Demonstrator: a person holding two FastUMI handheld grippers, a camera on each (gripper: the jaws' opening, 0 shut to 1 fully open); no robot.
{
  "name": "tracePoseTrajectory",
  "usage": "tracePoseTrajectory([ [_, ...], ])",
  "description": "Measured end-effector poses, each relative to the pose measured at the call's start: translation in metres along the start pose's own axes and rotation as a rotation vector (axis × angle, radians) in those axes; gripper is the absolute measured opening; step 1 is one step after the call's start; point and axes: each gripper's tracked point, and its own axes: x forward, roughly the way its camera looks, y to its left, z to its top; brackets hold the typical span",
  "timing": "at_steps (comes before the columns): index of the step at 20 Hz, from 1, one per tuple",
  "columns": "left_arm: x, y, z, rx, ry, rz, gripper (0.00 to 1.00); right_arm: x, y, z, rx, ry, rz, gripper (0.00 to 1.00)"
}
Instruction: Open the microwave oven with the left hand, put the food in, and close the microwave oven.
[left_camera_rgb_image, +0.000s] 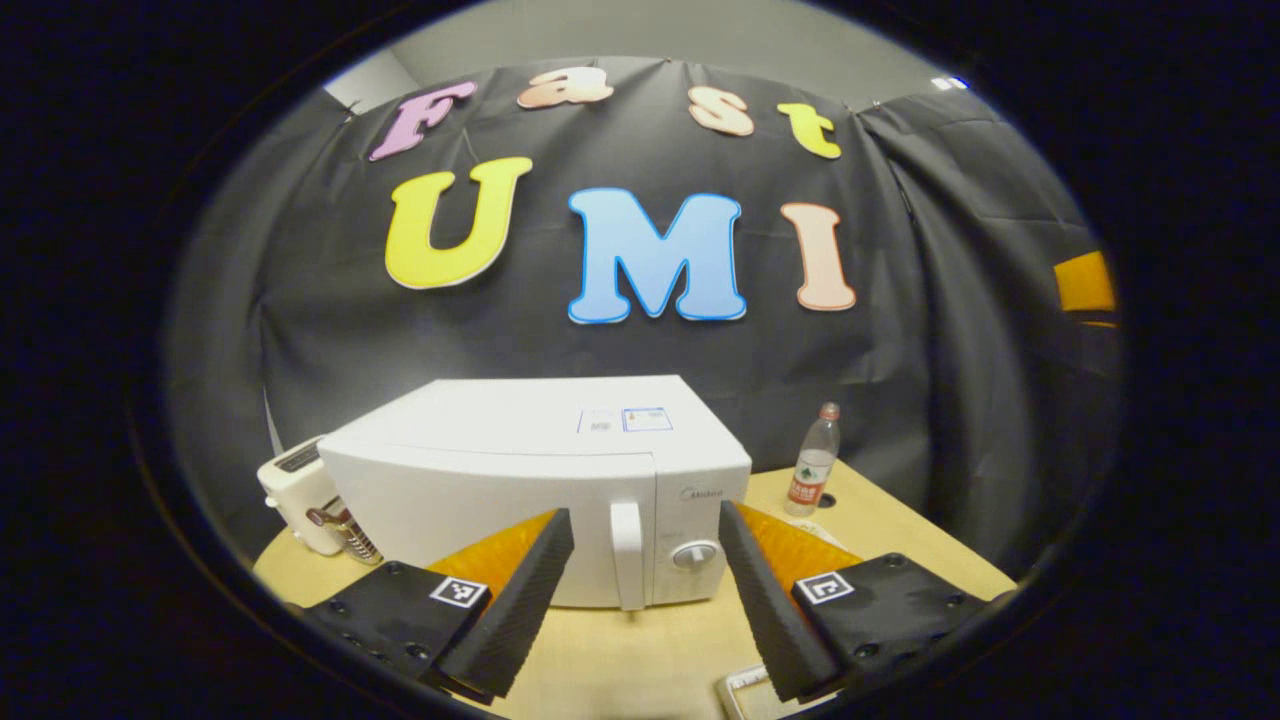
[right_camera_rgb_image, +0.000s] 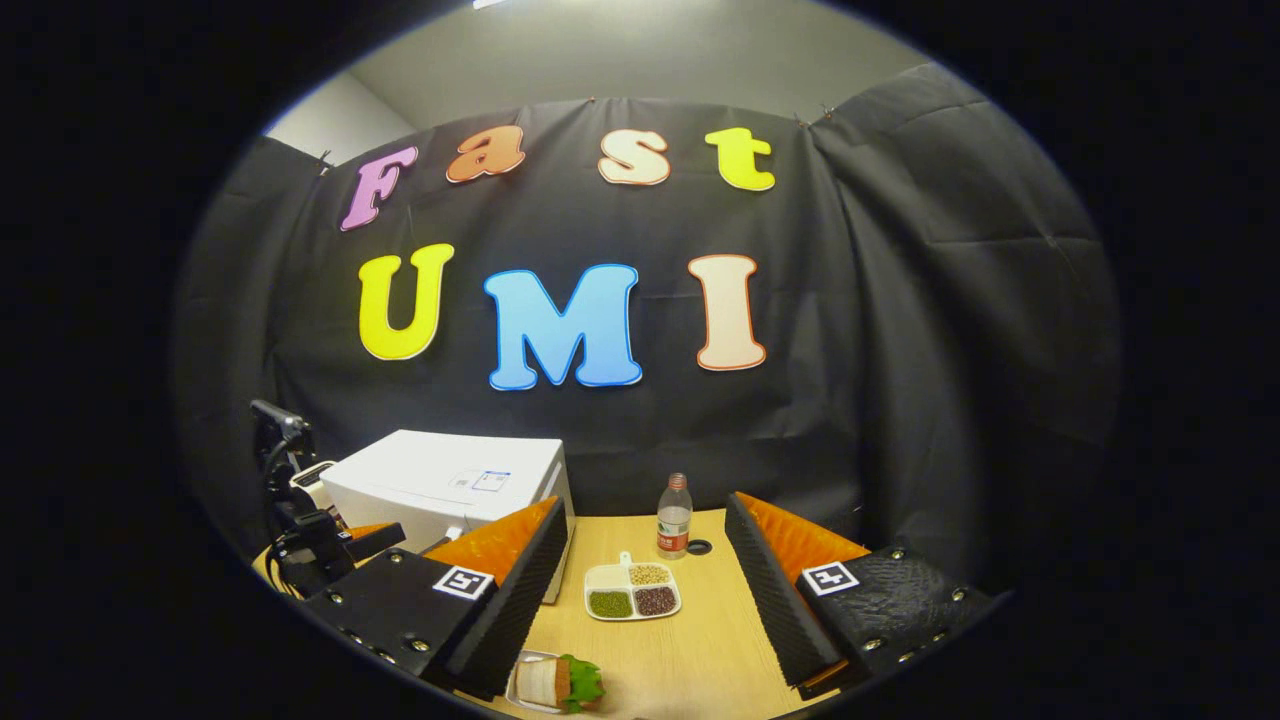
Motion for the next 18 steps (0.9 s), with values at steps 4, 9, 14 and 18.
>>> tracePoseTrajectory([
  [4,0.040,0.005,-0.039,0.006,0.057,0.030,0.97,0.007,-0.015,-0.014,-0.030,0.043,-0.015,0.96],
  [9,0.074,0.011,-0.062,0.008,0.084,0.081,0.87,0.011,-0.032,-0.036,0.012,0.119,-0.003,0.96],
  [14,0.079,0.014,-0.072,0.032,0.137,0.089,0.34,0.012,-0.042,-0.040,-0.004,0.118,0.013,0.96],
  [18,0.081,0.014,-0.072,0.015,0.172,0.054,0.16,0.017,-0.027,-0.045,0.006,0.117,0.071,0.96],
])
